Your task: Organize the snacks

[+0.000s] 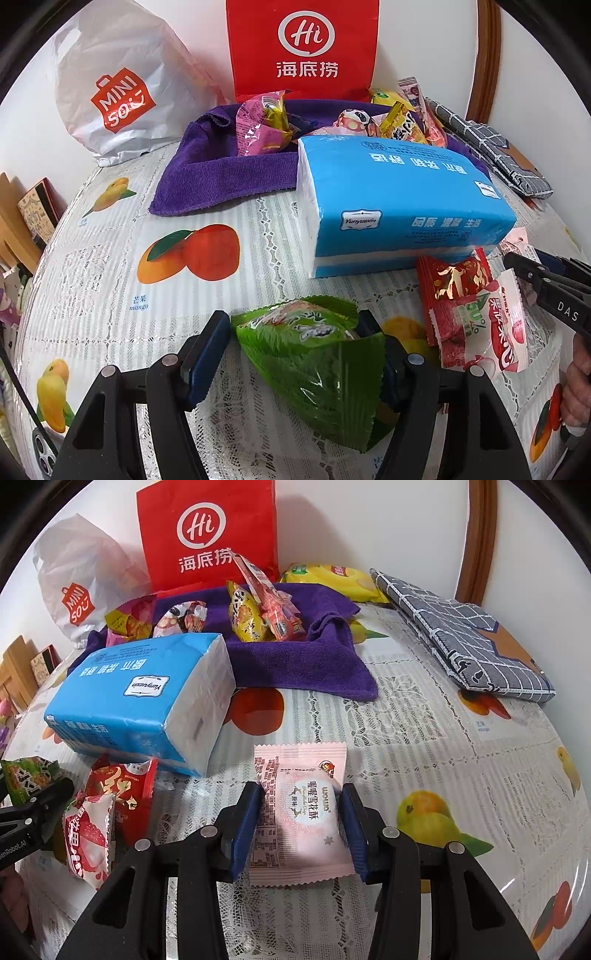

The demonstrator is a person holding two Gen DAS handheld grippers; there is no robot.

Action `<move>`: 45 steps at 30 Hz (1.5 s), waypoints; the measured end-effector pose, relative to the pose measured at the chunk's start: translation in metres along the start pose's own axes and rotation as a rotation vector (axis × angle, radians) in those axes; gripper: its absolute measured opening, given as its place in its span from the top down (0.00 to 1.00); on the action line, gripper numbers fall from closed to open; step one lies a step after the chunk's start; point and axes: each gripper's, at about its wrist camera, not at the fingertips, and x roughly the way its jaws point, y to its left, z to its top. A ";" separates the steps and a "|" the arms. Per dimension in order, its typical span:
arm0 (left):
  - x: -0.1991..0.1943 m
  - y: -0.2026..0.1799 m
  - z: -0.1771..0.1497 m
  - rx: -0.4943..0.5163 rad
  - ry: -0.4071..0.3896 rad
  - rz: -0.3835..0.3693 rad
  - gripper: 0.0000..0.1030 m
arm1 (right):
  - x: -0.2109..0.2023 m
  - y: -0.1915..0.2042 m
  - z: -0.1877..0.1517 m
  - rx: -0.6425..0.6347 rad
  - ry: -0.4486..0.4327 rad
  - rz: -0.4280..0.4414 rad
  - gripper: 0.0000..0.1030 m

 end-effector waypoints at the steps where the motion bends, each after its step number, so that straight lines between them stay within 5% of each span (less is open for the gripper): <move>1: 0.000 0.000 0.000 0.000 0.000 0.002 0.33 | 0.000 0.000 0.000 0.000 0.000 0.000 0.57; 28: -0.008 0.009 -0.001 -0.066 0.033 -0.033 0.37 | -0.011 -0.002 -0.005 0.012 -0.038 -0.009 0.64; 37: -0.054 0.007 0.006 -0.075 -0.025 -0.056 0.38 | -0.046 0.006 -0.002 -0.014 -0.092 -0.008 0.64; 38: -0.059 0.007 0.007 -0.072 -0.034 -0.056 0.49 | -0.052 0.008 -0.001 -0.016 -0.102 -0.009 0.64; 45: -0.088 0.001 0.020 -0.052 -0.082 -0.050 0.50 | -0.085 0.018 0.007 -0.034 -0.151 -0.012 0.64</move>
